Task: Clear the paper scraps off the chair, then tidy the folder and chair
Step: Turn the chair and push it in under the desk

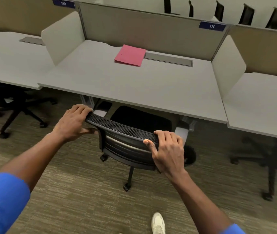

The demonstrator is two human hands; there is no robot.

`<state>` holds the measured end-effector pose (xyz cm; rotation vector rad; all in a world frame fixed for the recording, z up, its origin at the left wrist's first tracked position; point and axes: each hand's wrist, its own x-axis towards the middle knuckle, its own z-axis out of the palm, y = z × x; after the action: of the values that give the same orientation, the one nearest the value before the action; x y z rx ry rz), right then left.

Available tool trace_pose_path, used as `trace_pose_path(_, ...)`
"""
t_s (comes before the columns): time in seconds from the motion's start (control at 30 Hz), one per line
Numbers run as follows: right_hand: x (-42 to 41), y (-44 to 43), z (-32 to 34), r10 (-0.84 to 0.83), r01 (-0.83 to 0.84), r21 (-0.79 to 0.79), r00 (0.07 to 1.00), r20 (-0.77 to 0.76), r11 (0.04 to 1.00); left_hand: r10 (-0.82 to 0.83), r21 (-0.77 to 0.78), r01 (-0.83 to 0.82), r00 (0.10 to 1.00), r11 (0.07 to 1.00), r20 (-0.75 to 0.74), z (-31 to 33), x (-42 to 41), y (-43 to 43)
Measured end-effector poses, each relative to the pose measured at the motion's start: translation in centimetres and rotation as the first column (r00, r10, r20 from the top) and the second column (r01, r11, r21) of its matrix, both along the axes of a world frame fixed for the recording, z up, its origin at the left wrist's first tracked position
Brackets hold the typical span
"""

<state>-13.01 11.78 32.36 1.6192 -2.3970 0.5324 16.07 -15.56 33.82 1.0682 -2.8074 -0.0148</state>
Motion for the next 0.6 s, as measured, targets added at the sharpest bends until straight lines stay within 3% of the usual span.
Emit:
trace_pose_path(0.13, -1.0, -1.0, -1.0, -0.091, 0.088, -0.069, 0.995, -0.051, 0.994, -0.024, -0.024, 0.023, 0.998, 0.999, -0.066, -0.6, -0.2, -0.1)
trace_pose_path(0.6, -3.0, -5.7, -2.2, -0.069, 0.04, -0.322, 0.994, -0.082, 0.946, 0.046, -0.051, -0.057, 0.979, 0.997, -0.196, -2.1, -1.1, -3.1)
